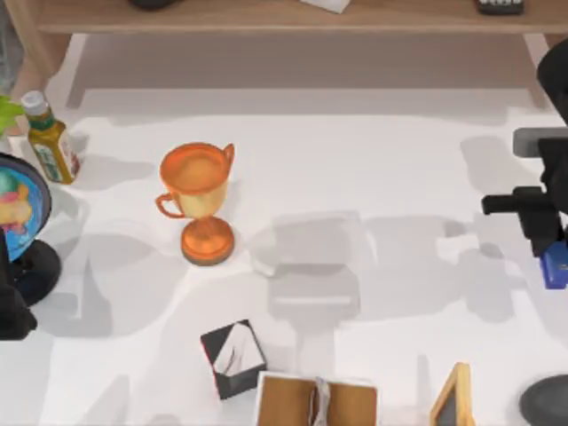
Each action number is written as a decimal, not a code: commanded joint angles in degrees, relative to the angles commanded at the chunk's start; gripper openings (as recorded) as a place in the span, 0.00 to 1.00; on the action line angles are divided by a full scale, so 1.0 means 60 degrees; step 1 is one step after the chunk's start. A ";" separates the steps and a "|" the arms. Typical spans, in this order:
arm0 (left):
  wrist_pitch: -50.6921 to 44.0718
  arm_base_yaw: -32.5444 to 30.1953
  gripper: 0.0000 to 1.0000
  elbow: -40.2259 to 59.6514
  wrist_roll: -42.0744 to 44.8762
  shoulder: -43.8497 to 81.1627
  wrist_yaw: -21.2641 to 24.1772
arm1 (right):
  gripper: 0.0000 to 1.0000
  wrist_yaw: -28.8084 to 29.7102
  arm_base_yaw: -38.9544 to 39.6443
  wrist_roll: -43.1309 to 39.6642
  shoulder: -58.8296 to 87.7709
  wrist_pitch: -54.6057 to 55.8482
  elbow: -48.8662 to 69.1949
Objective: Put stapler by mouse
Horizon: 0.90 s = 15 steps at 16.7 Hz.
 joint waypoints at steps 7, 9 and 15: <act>0.0000 0.0000 1.00 0.0000 0.0000 0.0000 0.0000 | 0.00 0.0012 -0.0014 0.0011 -0.0144 0.0158 0.0122; 0.0000 0.0000 1.00 0.0000 0.0000 0.0000 0.0000 | 0.00 0.0015 -0.0018 0.0015 -0.0209 0.0242 0.0168; 0.0000 0.0000 1.00 0.0000 0.0000 0.0000 0.0000 | 0.00 0.0024 -0.0033 0.0021 -0.0357 0.0550 0.0225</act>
